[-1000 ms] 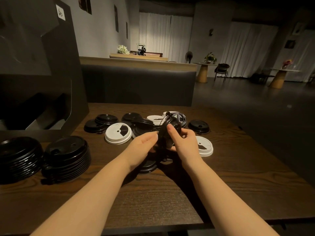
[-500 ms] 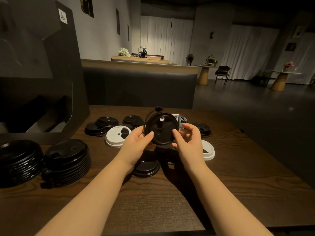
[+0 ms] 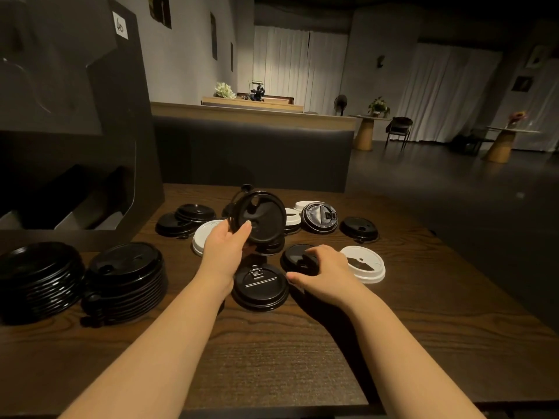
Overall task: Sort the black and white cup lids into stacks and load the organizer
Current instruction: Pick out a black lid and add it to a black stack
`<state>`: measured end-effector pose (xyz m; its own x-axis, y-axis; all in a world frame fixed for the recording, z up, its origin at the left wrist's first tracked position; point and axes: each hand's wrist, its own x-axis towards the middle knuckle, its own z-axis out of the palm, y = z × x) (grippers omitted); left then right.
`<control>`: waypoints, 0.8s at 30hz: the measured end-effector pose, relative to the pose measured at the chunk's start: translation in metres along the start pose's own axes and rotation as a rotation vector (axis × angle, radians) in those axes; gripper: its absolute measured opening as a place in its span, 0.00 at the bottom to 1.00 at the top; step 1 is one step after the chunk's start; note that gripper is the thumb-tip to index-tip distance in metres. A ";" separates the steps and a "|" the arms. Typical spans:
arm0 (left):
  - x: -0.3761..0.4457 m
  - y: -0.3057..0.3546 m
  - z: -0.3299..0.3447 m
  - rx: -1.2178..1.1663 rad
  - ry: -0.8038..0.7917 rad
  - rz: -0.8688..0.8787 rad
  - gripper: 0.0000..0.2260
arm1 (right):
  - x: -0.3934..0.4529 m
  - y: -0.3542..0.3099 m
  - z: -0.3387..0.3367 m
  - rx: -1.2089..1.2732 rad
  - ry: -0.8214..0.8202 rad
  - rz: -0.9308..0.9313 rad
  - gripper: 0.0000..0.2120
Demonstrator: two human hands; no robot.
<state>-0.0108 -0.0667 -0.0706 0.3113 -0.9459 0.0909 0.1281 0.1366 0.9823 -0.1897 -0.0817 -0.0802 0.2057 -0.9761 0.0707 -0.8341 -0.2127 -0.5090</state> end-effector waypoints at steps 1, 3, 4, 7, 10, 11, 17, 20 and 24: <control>0.000 0.000 0.000 0.008 -0.005 -0.005 0.10 | 0.000 0.000 -0.001 -0.027 -0.020 0.009 0.33; -0.001 0.000 0.000 0.035 -0.020 -0.008 0.10 | -0.001 0.002 -0.002 -0.022 -0.020 0.024 0.29; -0.001 0.000 0.001 0.050 -0.030 -0.006 0.09 | -0.001 0.002 -0.002 -0.015 -0.001 0.022 0.26; -0.004 -0.001 0.002 0.079 -0.072 -0.007 0.08 | -0.001 0.001 -0.003 -0.071 0.006 -0.003 0.23; -0.007 0.000 0.004 0.104 -0.105 0.014 0.09 | 0.001 0.001 -0.003 -0.157 0.062 -0.016 0.22; -0.007 -0.001 0.004 0.099 -0.108 0.021 0.09 | 0.001 0.001 -0.004 -0.140 0.120 -0.016 0.20; -0.008 -0.004 0.002 0.172 -0.193 0.083 0.10 | -0.002 -0.004 -0.011 0.944 0.265 0.140 0.24; -0.013 -0.006 0.008 0.227 -0.306 0.113 0.10 | -0.004 -0.010 -0.017 1.369 0.110 0.150 0.30; -0.017 -0.005 0.015 0.234 -0.339 0.137 0.11 | -0.004 -0.012 -0.017 1.420 -0.066 0.122 0.31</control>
<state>-0.0304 -0.0558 -0.0744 -0.0209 -0.9722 0.2333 -0.1217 0.2341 0.9646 -0.1892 -0.0763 -0.0593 0.2268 -0.9724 -0.0547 0.3558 0.1350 -0.9248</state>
